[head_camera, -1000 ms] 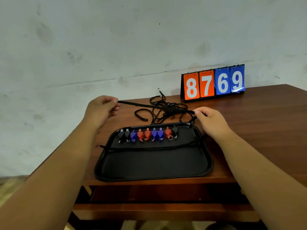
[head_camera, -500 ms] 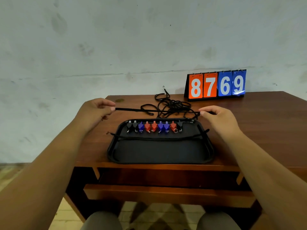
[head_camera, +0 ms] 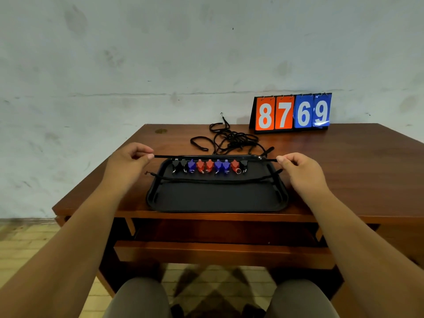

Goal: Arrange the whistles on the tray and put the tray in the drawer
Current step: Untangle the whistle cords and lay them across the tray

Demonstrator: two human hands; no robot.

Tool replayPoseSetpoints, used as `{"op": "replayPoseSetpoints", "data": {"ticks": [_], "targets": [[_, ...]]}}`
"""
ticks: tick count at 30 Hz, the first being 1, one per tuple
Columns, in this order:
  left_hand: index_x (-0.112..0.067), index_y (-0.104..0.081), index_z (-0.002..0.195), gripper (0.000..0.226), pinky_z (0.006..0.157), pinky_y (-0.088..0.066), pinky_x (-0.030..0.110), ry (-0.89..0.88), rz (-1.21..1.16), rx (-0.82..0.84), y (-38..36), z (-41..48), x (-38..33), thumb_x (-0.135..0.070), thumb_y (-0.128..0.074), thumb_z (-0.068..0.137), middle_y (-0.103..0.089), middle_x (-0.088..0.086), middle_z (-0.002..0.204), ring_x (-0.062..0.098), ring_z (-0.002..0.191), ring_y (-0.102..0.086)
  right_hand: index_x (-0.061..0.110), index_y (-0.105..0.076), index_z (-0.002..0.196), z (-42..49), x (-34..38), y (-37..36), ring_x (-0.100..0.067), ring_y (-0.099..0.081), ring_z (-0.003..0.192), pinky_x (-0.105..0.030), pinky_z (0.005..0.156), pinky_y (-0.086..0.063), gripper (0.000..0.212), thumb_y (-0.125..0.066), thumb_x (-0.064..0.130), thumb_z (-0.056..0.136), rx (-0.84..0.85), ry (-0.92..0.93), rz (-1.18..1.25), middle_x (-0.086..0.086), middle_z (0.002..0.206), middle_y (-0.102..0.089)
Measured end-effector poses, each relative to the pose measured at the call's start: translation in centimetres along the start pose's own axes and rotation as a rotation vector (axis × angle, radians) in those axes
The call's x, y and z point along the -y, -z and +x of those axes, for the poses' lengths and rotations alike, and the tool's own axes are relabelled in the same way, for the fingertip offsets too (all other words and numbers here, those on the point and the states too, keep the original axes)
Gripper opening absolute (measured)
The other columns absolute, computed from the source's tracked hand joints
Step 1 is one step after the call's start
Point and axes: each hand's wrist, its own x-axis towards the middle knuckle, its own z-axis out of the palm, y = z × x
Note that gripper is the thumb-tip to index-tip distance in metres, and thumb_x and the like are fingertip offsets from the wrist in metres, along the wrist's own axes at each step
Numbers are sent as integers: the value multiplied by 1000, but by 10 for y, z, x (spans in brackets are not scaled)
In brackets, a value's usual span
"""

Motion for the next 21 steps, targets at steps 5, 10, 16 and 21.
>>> {"op": "replayPoseSetpoints", "data": {"ticks": [5, 10, 16, 21], "targets": [[-33, -79, 101, 16, 86, -50, 29, -45, 85, 40, -6, -4, 16, -19, -71, 103, -72, -4, 107, 16, 98, -67, 25, -76, 108, -3, -2, 1, -8, -59, 83, -28, 67, -42, 17, -67, 39, 107, 13, 6, 15, 8, 92, -69], [-32, -81, 100, 11, 87, -50, 27, -23, 59, 51, -5, -9, 21, -22, -77, 99, -76, -5, 106, 13, 98, -69, 30, -76, 97, -3, -3, 0, -18, -66, 82, -32, 68, -49, 12, -71, 40, 103, 35, -6, -1, 5, 94, -75], [-28, -84, 97, 8, 76, -51, 28, 62, -81, 78, -4, -13, 17, -22, -84, 93, -78, -4, 96, 12, 83, -66, 28, -79, 93, -4, -4, 1, -22, -70, 82, -36, 68, -57, 11, -77, 37, 99, 30, -39, -21, 1, 91, -77], [-25, -84, 95, 8, 65, -44, 30, 96, -134, 131, -4, -13, 22, -17, -85, 92, -76, 0, 85, 21, 73, -57, 28, -80, 91, -4, -5, -2, -31, -74, 92, -48, 81, -63, 9, -79, 35, 96, 38, -51, -21, -3, 91, -78]]}}
